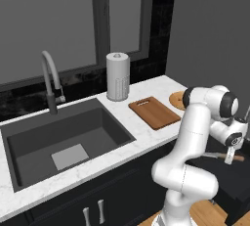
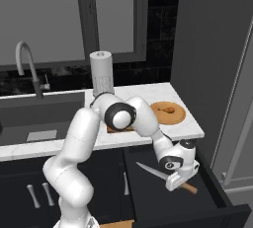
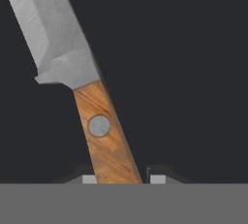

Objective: Pick up the knife from the drawer and place it on the cutting board. Then place the meat from the plate to the cutting board.

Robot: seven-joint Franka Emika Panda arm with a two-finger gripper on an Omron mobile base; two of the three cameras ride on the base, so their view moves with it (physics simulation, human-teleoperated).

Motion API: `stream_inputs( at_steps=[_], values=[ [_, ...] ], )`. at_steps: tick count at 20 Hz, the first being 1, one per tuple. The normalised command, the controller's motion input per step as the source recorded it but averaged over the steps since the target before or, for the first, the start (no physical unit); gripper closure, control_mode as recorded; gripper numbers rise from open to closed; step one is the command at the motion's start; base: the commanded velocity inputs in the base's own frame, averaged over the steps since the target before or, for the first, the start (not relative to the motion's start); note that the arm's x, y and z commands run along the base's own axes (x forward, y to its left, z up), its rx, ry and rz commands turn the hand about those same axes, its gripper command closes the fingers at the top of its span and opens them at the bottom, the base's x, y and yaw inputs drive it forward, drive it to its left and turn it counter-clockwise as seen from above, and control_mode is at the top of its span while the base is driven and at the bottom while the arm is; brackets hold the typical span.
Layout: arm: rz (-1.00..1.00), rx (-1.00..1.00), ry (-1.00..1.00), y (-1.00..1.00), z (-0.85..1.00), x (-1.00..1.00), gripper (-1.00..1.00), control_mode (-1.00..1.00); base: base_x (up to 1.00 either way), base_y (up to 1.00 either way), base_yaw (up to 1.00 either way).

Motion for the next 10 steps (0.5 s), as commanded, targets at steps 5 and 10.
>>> stream_inputs(
  at_steps=[5, 10],
  values=[
    [0.00, 0.00, -0.03, -0.07, 0.95, -0.69, 1.00, -1.00, 0.00, 0.00, 0.00],
    [0.00, 0.00, 0.00, -0.01, 0.78, -0.62, 1.00, -1.00, 0.00, 0.00, 0.00]
  ],
)
